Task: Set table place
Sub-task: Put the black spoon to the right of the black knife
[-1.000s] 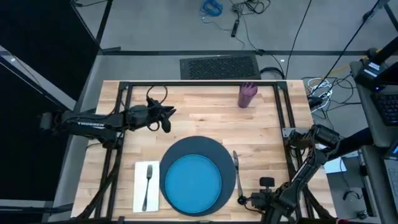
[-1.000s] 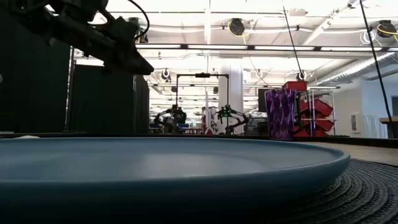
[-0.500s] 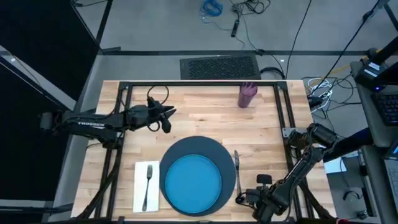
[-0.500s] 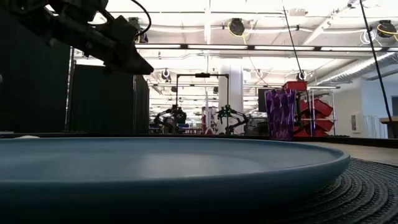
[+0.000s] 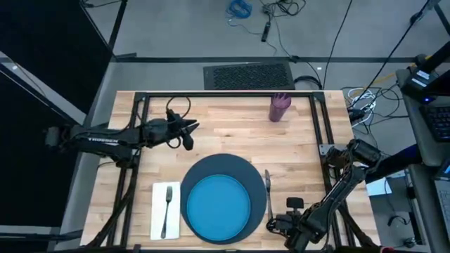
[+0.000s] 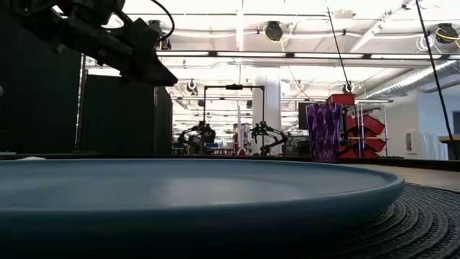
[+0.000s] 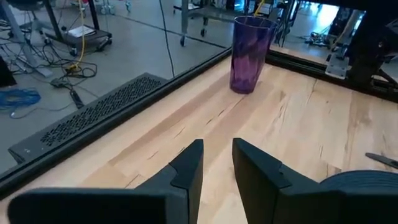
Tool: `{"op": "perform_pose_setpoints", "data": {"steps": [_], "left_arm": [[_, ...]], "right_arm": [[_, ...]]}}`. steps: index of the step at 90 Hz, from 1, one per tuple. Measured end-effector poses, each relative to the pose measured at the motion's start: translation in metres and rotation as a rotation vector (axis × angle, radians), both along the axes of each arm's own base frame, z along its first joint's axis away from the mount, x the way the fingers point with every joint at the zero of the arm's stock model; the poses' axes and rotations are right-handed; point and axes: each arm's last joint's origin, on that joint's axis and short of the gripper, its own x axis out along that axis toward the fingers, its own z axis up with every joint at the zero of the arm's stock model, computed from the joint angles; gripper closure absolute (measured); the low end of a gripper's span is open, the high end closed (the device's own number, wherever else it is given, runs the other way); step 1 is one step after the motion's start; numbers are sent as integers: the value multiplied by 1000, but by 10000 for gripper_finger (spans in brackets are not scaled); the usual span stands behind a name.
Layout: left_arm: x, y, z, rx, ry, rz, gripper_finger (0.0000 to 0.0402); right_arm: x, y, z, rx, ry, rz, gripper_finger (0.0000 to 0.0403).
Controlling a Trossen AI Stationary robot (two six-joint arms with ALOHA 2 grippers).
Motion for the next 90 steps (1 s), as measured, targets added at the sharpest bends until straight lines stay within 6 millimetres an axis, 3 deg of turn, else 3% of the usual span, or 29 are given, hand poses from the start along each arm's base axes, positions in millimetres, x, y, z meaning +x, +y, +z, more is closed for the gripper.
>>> {"op": "perform_pose_setpoints", "data": {"steps": [90], "left_arm": [[0,0,0,1,-4,-1,330]], "right_arm": [[1,-10,-23,20,-35,-34,330]]}}
